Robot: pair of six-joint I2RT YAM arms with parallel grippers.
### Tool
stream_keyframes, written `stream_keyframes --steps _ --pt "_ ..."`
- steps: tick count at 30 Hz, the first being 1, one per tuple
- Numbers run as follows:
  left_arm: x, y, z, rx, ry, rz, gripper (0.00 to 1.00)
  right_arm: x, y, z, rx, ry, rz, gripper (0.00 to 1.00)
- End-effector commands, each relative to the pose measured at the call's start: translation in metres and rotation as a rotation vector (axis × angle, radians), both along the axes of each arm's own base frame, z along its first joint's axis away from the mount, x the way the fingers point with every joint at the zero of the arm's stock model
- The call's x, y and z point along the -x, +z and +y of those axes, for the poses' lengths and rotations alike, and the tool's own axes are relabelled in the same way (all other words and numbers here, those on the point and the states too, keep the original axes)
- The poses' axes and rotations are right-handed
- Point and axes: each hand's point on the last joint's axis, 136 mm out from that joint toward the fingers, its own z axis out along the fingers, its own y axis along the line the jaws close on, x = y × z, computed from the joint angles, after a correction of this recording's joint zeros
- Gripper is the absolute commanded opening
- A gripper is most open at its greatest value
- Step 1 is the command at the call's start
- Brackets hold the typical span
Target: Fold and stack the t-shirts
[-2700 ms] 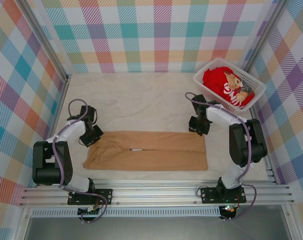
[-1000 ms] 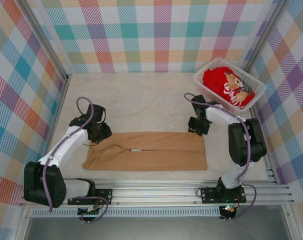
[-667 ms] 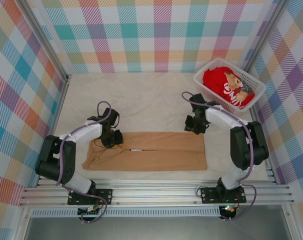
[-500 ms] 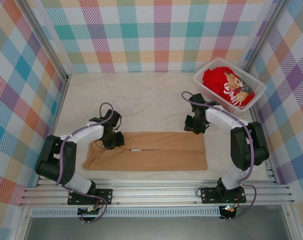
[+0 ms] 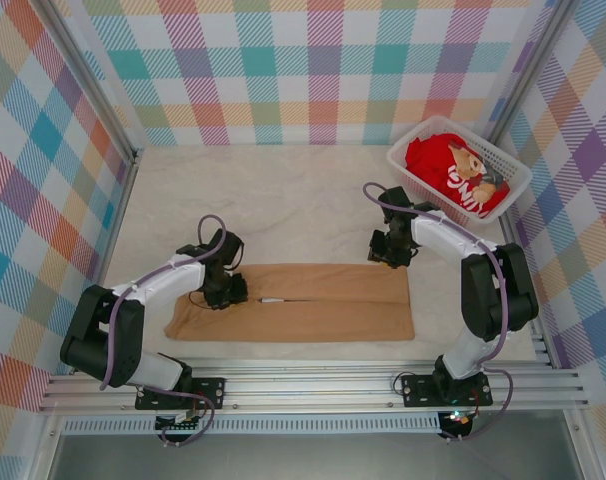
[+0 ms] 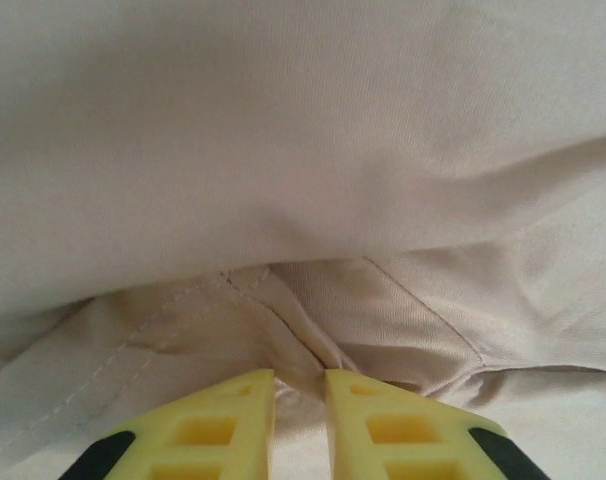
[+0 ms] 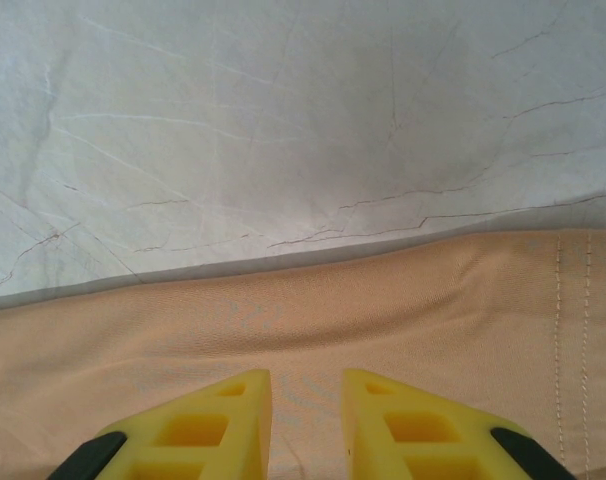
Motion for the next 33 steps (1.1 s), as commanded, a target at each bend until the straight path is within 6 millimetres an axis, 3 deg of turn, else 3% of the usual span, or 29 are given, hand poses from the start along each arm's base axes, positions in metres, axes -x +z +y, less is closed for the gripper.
stream_keyframes --steps 1,8,11,14,19,24,33 --pt "0.015 -0.003 -0.006 0.033 0.017 0.048 0.17 0.0 0.008 0.003 -0.017 0.009 -0.019 0.25" --pt "0.035 0.001 -0.019 0.091 0.031 0.108 0.15 0.004 0.006 0.002 -0.013 0.007 -0.013 0.25" --pt "0.024 0.029 -0.005 0.032 0.03 0.024 0.17 0.005 0.008 0.001 -0.012 0.007 -0.017 0.25" --pt "0.011 0.048 0.025 -0.051 0.059 -0.041 0.29 0.007 0.006 0.001 -0.013 0.008 -0.012 0.25" --pt "-0.004 0.034 0.054 -0.04 0.073 -0.044 0.3 0.008 0.005 0.001 -0.016 0.008 -0.006 0.25" --pt "-0.015 0.023 0.058 -0.066 0.008 -0.003 0.28 0.009 0.008 -0.001 -0.009 0.012 -0.012 0.25" --pt "-0.014 0.007 0.062 -0.07 0.027 0.037 0.3 0.009 0.006 0.0 -0.012 0.004 -0.009 0.26"
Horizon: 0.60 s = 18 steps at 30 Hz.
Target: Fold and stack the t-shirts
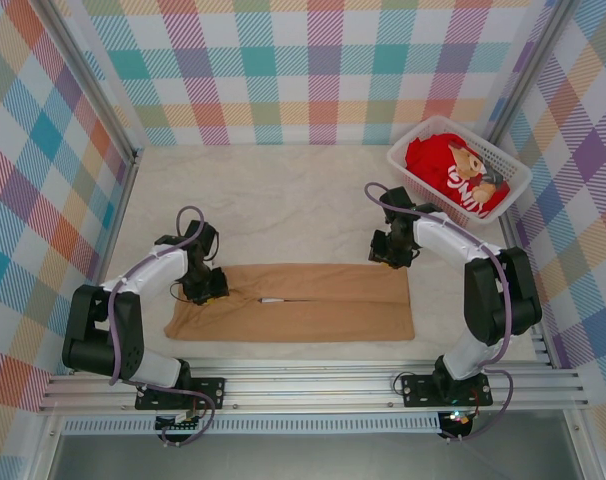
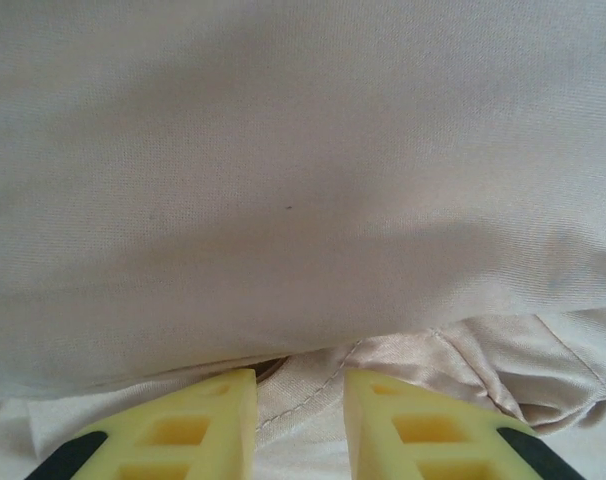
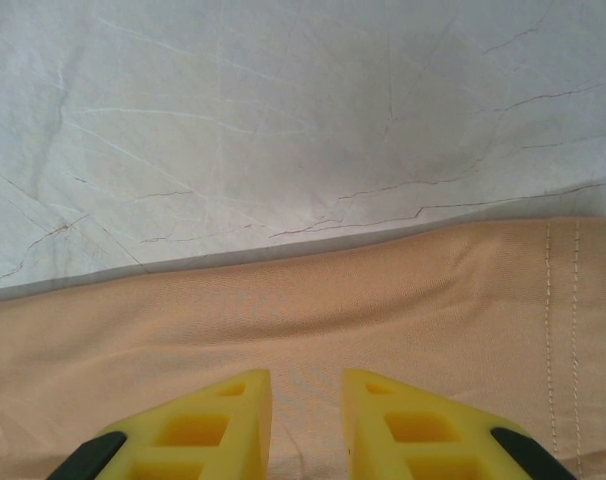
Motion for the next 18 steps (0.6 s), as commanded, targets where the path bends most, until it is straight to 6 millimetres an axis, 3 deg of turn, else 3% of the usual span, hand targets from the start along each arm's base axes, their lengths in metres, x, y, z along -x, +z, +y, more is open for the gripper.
stream_keyframes --steps 1,9,18 --pt "-0.005 -0.001 0.005 -0.019 -0.01 -0.014 0.32 0.006 0.001 0.001 -0.008 0.004 0.008 0.26" --pt "-0.013 0.002 0.004 -0.015 -0.01 -0.049 0.37 0.004 -0.001 0.003 -0.014 0.002 0.01 0.26" --pt "-0.007 -0.012 -0.004 0.013 -0.003 -0.001 0.24 0.003 -0.001 0.002 -0.011 -0.003 0.009 0.25"
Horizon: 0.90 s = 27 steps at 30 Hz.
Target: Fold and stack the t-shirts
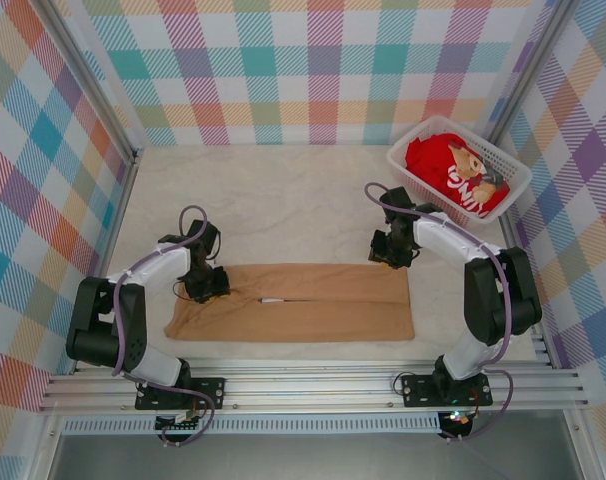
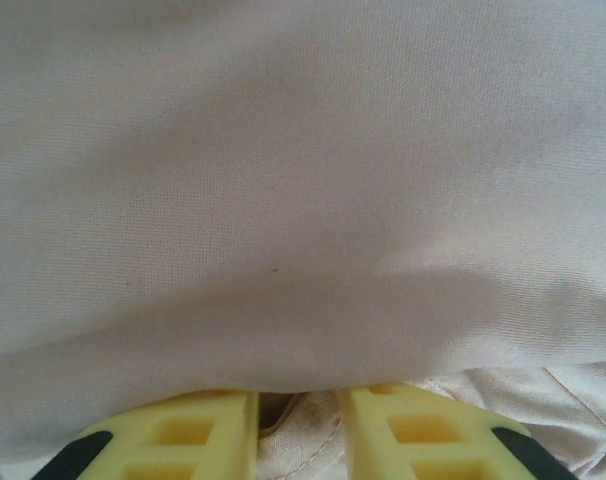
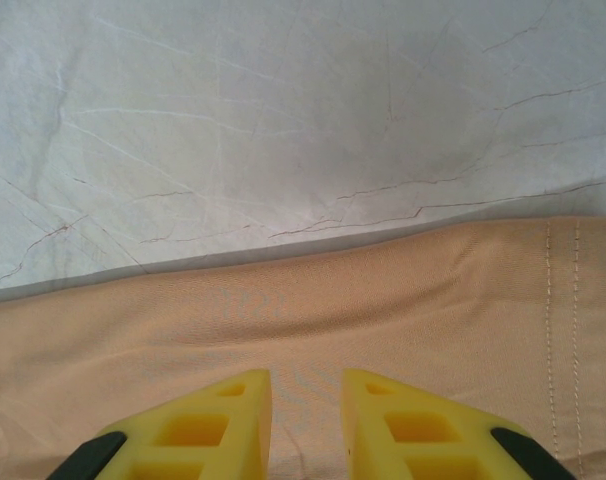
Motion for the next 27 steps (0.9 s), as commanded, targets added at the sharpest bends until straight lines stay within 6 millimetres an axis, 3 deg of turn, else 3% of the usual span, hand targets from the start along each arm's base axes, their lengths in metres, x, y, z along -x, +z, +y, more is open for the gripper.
stream_keyframes --steps 1,8,20,22,24,25,27 --pt "0.002 -0.001 -0.003 0.011 -0.003 0.006 0.21 0.003 -0.001 0.002 -0.01 0.0 0.009 0.25" --pt "0.021 0.012 -0.008 0.004 0.013 0.002 0.05 0.003 -0.003 0.002 -0.012 -0.005 0.011 0.25" --pt "0.068 0.005 -0.026 0.004 0.086 0.098 0.02 0.0 -0.004 0.004 -0.016 -0.004 0.011 0.24" --pt "0.076 0.004 -0.028 0.011 0.094 0.113 0.08 0.001 -0.004 0.004 -0.014 -0.005 0.013 0.24" --pt "0.082 0.009 -0.028 0.011 0.099 0.115 0.22 0.001 -0.004 0.004 -0.012 -0.002 0.013 0.24" --pt "0.082 0.013 -0.028 0.009 0.1 0.102 0.3 0.001 -0.004 0.003 -0.012 -0.003 0.013 0.24" --pt "0.076 0.027 -0.029 0.03 0.108 0.048 0.37 0.002 -0.004 0.003 -0.011 -0.005 0.015 0.24"
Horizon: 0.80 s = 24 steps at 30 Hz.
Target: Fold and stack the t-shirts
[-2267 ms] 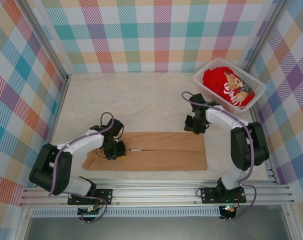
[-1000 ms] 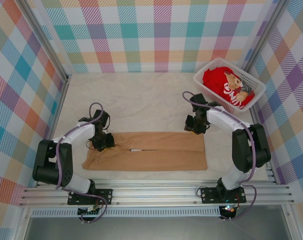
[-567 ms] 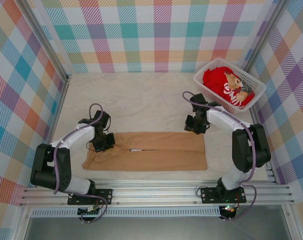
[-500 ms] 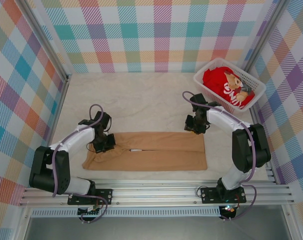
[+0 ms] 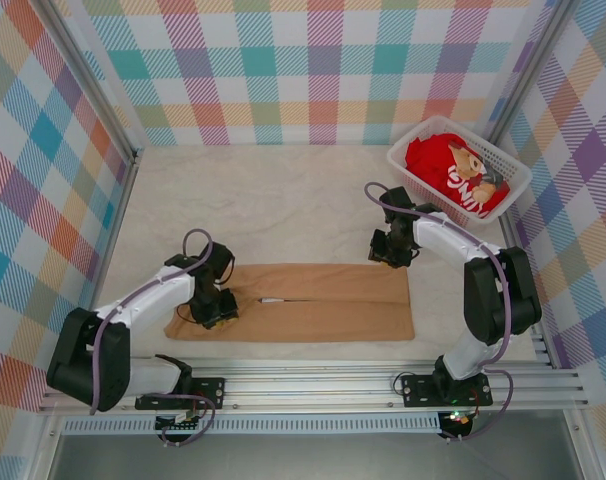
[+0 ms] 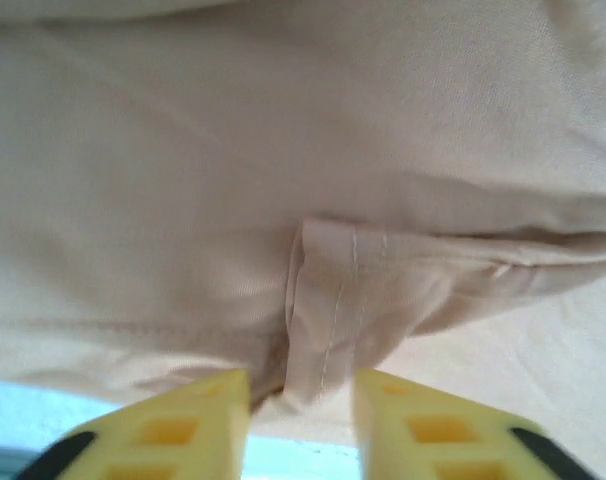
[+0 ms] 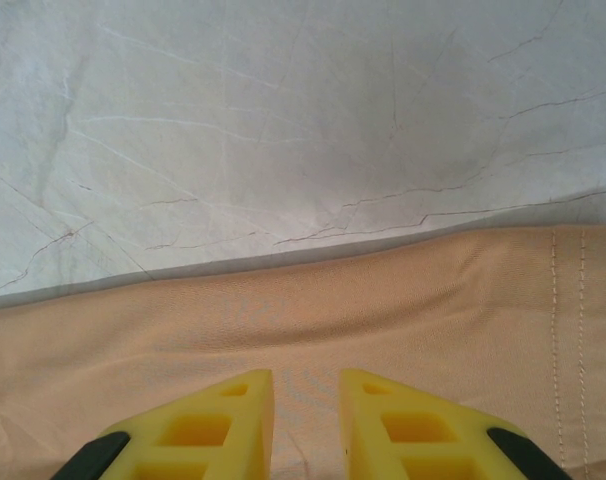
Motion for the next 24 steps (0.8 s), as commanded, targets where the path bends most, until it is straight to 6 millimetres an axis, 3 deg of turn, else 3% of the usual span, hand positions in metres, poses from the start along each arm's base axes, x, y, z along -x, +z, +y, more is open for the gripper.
stream_keyframes --steps 1,5,11,15,24 --pt "0.001 0.023 -0.001 0.021 0.037 -0.049 0.39 0.004 -0.004 0.002 -0.009 0.0 0.021 0.24" --pt "-0.021 0.042 0.004 -0.007 0.051 -0.148 0.46 0.004 -0.005 0.003 -0.011 0.003 0.025 0.24" --pt "-0.048 0.012 0.002 -0.042 -0.011 -0.094 0.35 0.003 -0.002 0.003 -0.009 0.01 0.022 0.24" --pt "-0.056 -0.004 0.003 -0.068 -0.053 -0.068 0.33 0.005 0.0 0.002 -0.007 0.008 0.019 0.24" --pt "-0.059 -0.01 0.004 -0.063 -0.103 -0.113 0.35 0.01 -0.002 0.001 -0.01 0.007 0.024 0.24"
